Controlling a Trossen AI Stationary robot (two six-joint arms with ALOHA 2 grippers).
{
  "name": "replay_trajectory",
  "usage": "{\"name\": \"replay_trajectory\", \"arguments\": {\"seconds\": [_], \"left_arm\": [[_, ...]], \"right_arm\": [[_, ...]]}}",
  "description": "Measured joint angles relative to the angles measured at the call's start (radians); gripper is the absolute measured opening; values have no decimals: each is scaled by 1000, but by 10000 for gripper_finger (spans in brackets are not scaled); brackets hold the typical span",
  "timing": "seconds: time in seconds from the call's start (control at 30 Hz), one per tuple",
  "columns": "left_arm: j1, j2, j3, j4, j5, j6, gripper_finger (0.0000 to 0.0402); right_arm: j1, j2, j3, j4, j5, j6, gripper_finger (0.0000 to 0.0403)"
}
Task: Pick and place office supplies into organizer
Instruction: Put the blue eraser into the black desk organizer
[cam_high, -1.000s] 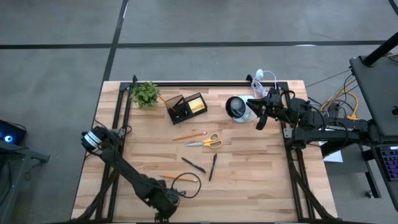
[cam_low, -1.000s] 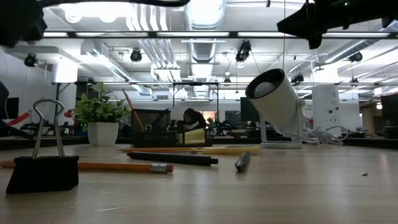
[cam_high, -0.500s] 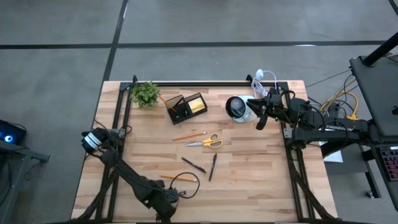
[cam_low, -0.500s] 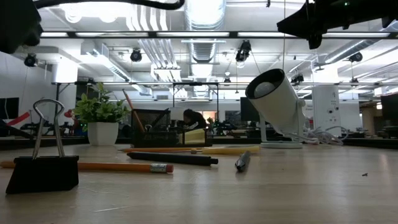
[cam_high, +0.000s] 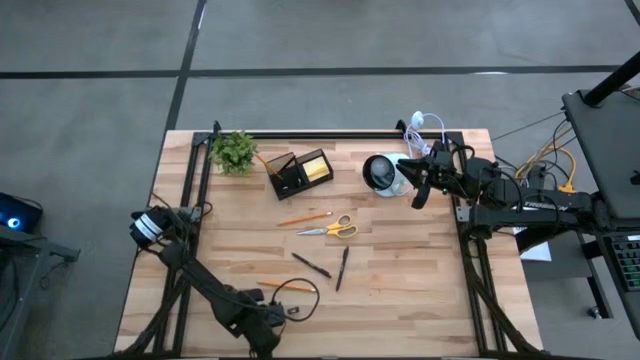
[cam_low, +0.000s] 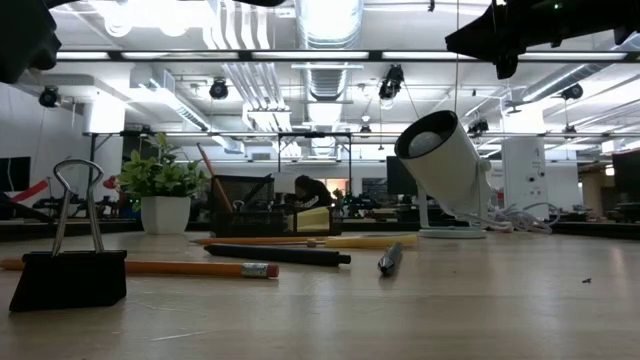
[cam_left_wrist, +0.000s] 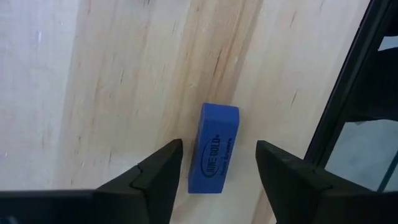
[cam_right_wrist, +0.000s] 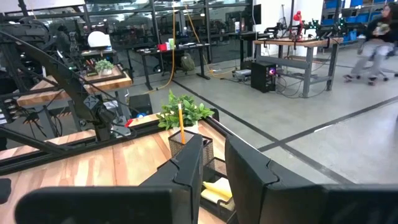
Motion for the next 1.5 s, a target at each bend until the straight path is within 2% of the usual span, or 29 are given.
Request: {"name": "replay_trajectory", "arguments": {"seconds": [0.23, 0.67, 0.9, 1.1, 1.3, 1.5], "left_arm": [[-3, 1, 0, -11, -15, 4, 172], [-3, 0, -1, -85, -19, 5, 170], [-3, 1, 28, -85, -22, 62, 170], [-5, 3, 38, -94, -30, 277, 170], [-2, 3, 42, -100, -38, 285, 170], [-1, 3, 67, -94, -112, 295, 170]], "right_arm": [[0, 0, 0, 0, 0, -3, 59], [0, 0, 0, 1, 0, -5, 59], [0, 0, 0, 2, 0, -30, 59], [0, 0, 0, 1, 0, -30, 59], [0, 0, 0, 1, 0, -28, 59], [0, 0, 0, 1, 0, -26, 59]]}}
